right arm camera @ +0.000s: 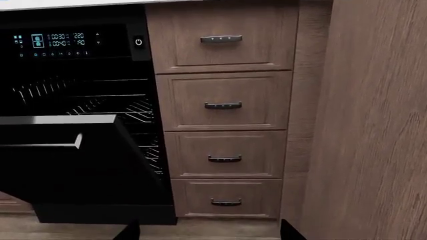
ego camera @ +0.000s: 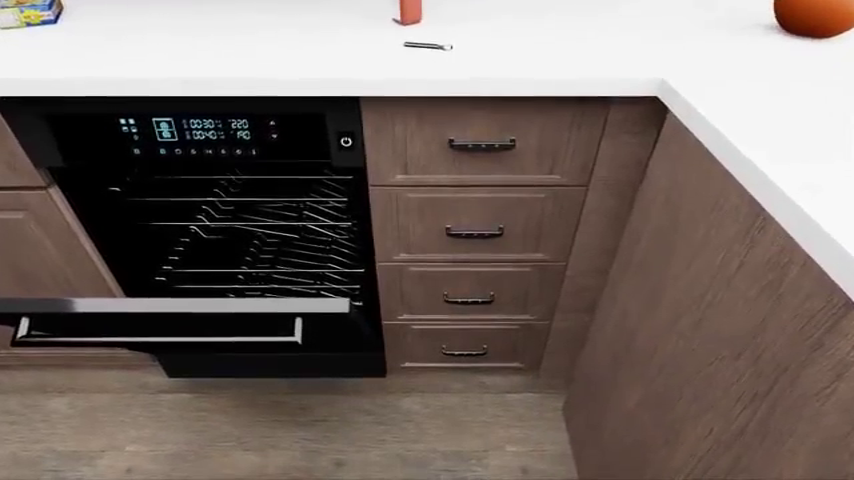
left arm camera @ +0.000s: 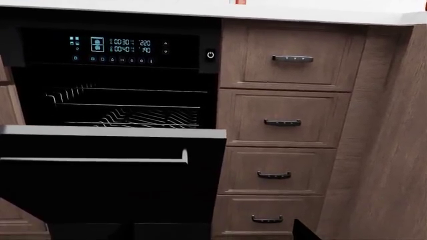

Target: Close the dishwasher door

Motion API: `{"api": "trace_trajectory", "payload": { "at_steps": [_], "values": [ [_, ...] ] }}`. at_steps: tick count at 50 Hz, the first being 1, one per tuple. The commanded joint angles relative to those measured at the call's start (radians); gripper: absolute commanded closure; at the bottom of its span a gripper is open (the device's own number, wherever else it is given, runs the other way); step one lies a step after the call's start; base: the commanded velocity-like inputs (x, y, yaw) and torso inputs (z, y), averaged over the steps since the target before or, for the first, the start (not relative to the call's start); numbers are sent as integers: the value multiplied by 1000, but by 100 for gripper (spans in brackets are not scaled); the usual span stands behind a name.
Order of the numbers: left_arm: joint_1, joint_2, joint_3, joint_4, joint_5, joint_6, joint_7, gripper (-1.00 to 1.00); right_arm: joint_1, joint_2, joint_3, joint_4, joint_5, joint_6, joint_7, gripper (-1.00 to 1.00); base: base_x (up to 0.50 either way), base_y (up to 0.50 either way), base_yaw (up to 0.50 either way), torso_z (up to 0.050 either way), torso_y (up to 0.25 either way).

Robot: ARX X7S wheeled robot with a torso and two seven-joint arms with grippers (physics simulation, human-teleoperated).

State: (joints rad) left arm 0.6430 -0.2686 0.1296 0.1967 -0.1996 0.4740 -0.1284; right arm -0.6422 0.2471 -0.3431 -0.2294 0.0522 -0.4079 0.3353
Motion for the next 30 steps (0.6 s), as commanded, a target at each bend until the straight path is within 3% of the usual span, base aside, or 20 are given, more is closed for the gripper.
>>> {"api": "trace_trajectory", "payload": {
  "at_steps": [1,30],
  "values": [
    [0,-7,7,1,-2,1,-9,-100,2,7,-8,-1,4,0,8,-100,0,0,0,-20,0],
    [3,-23,23,-17,-8,21,-22,-100,8,22,-26,7,8,-8,31,-100,0,0,0,-20,0]
  ]
}}
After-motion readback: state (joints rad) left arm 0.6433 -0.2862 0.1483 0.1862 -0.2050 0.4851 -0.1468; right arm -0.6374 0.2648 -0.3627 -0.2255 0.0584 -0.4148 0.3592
